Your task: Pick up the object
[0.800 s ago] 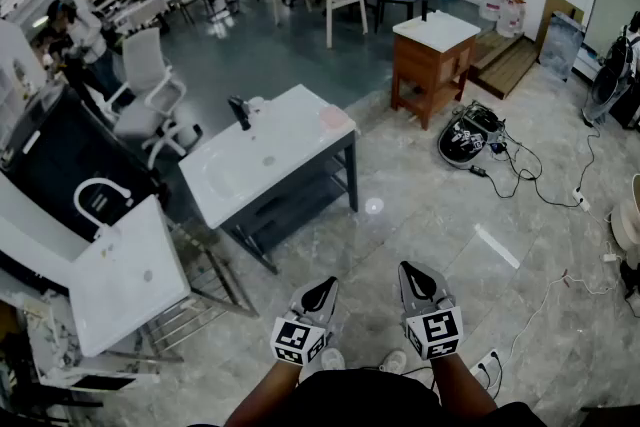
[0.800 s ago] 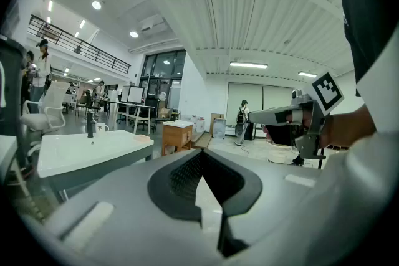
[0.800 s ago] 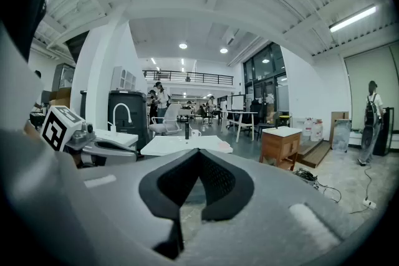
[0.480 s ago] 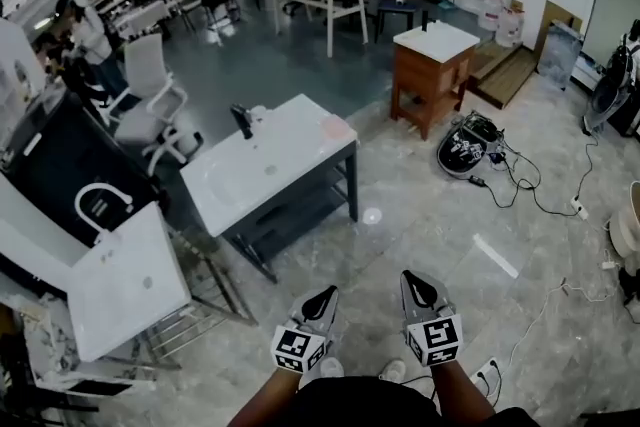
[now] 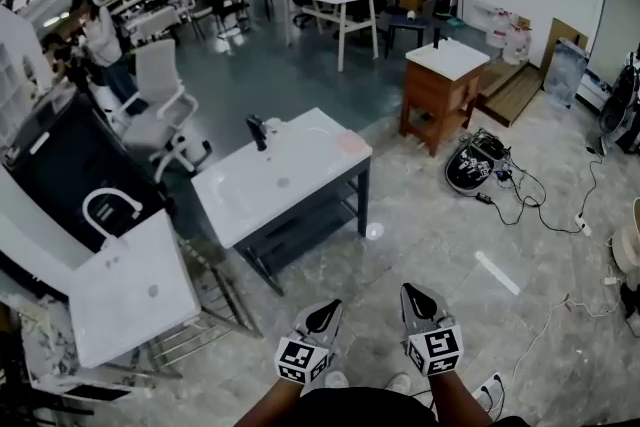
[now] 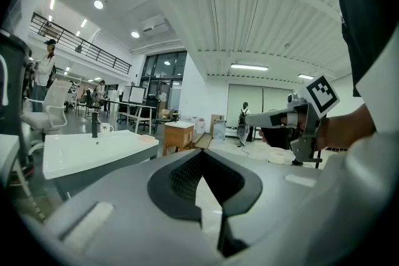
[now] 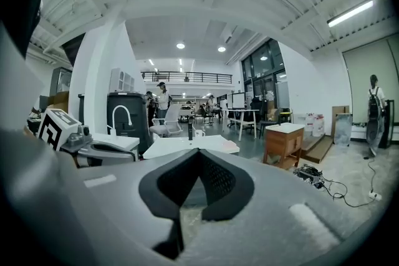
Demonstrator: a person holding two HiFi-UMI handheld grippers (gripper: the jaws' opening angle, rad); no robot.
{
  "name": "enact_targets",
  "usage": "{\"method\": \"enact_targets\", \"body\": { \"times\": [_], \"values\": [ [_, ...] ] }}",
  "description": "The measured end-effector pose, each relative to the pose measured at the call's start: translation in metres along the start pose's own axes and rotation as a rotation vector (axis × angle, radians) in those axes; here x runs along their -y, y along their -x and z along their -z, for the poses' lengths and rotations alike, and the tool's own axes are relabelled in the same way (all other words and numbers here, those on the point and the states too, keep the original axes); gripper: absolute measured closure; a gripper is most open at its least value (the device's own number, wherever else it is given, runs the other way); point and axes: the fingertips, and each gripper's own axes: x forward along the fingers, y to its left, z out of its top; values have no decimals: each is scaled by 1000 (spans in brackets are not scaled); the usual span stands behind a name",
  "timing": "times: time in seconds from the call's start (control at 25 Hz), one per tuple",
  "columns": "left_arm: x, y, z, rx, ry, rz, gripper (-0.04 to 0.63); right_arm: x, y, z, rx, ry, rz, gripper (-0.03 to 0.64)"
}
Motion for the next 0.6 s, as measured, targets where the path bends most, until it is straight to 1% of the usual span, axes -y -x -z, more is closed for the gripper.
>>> {"method": "enact_targets", "body": {
  "times": [0.36,0.6],
  "values": [
    [-46,22,7,-3,16,-3,577,-32,-18,-3,23,4,5,614],
    [-53,10,13,-8,43,1,577,-27,-32,-2,7,-5,-2,614]
  ]
}}
